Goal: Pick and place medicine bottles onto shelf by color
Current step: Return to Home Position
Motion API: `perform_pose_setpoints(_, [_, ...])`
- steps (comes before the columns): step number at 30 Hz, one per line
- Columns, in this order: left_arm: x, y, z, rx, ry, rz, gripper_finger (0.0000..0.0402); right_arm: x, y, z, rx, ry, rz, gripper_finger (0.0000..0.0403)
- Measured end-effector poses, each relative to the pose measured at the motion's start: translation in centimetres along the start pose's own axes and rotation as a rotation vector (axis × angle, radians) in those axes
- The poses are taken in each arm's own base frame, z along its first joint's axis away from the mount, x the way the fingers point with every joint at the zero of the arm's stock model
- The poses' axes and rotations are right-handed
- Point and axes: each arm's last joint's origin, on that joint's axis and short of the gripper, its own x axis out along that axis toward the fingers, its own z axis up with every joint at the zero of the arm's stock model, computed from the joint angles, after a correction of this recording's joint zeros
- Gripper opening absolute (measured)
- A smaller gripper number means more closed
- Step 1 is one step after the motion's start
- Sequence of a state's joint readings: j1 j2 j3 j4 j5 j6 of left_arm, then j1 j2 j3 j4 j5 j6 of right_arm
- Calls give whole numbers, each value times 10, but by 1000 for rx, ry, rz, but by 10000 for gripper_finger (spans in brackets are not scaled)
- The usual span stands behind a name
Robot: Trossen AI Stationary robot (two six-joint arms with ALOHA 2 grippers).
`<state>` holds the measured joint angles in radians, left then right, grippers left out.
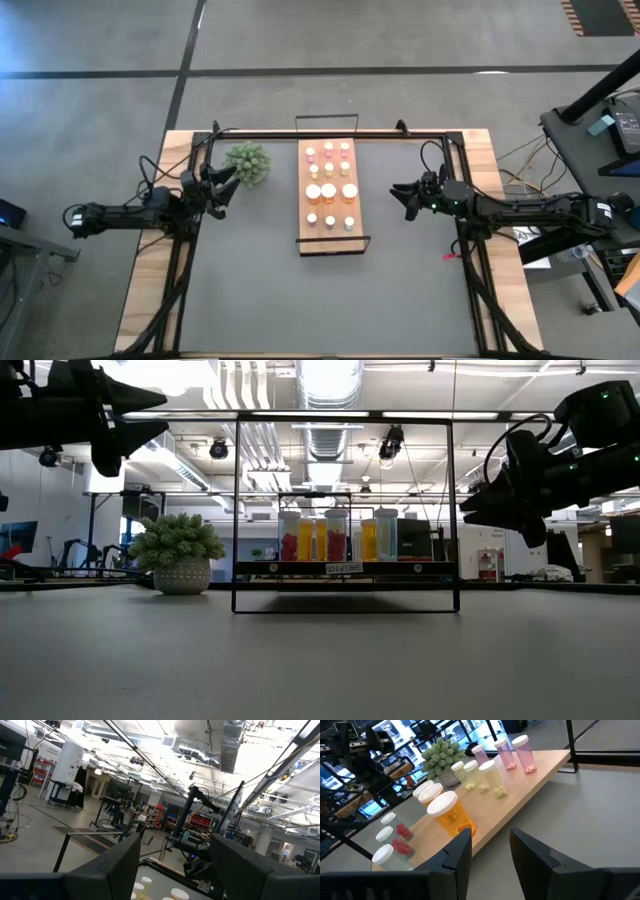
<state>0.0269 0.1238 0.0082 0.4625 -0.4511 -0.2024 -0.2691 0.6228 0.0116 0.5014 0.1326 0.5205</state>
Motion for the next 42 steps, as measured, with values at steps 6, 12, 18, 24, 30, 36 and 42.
perform_pose_setpoints(6, [0, 0, 0, 0, 0, 0, 224, 0, 0, 0, 0, 1, 0, 128])
perform_pose_setpoints(12, [0, 0, 0, 0, 0, 0, 224, 0, 0, 0, 0, 1, 0, 132])
perform_pose_setpoints(18, [0, 0, 0, 0, 0, 0, 224, 0, 0, 0, 0, 1, 0, 127])
perform_pose_setpoints(24, [0, 0, 0, 0, 0, 0, 224, 0, 0, 0, 0, 1, 0, 128])
perform_pose_setpoints(30, [0, 0, 0, 0, 0, 0, 224, 0, 0, 0, 0, 1, 0, 132])
perform_pose_setpoints(36, [0, 0, 0, 0, 0, 0, 224, 0, 0, 0, 0, 1, 0, 125])
perform_pose_setpoints(42, [0, 0, 0, 0, 0, 0, 224, 0, 0, 0, 0, 1, 0, 124])
